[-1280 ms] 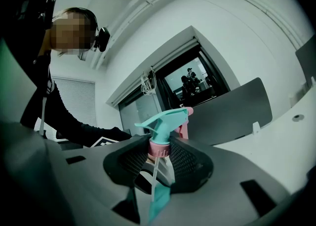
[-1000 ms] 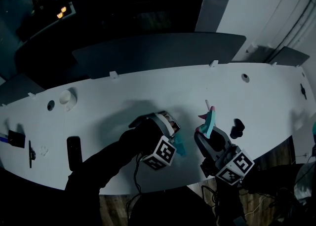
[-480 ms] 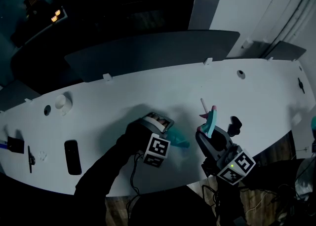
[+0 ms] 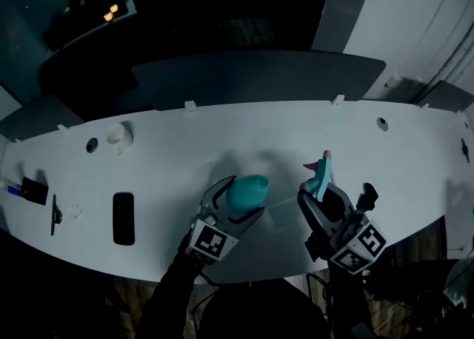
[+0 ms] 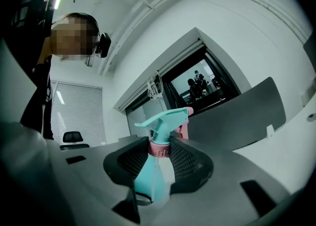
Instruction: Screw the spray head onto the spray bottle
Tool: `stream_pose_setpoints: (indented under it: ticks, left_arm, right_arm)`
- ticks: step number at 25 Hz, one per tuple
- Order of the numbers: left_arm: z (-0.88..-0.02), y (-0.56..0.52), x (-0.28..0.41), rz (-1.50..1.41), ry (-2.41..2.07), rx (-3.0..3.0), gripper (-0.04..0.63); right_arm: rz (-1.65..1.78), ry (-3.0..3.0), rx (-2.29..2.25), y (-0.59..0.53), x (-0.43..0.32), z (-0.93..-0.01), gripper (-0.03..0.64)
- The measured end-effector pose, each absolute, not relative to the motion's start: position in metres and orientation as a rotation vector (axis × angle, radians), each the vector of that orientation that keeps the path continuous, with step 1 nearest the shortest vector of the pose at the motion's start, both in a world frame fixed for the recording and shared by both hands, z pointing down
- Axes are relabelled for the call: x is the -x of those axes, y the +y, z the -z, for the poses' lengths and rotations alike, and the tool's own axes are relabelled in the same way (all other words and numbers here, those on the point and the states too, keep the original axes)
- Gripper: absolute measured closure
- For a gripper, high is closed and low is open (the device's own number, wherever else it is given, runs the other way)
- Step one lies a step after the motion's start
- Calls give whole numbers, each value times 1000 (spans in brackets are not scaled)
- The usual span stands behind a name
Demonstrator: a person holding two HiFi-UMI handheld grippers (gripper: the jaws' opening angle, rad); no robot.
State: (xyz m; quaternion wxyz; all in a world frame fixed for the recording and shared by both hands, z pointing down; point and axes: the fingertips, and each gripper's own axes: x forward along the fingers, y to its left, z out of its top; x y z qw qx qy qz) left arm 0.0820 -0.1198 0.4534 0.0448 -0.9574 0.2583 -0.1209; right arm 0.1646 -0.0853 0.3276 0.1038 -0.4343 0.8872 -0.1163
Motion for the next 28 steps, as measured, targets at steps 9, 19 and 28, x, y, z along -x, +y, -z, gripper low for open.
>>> stream_pose_setpoints:
  ticks: [9, 19, 28]
  left_arm:
    - [-497, -86, -46, 331, 962, 2991, 181]
    - [-499, -79, -31, 277, 981, 3073, 181]
    - [-499, -71, -32, 314, 950, 3057, 181]
  right_arm:
    - [358, 2690, 1212, -91, -118, -340, 494]
    - [308, 2687, 1259, -95, -106, -340, 494]
    - [273, 2673, 1241, -98, -96, -332, 494]
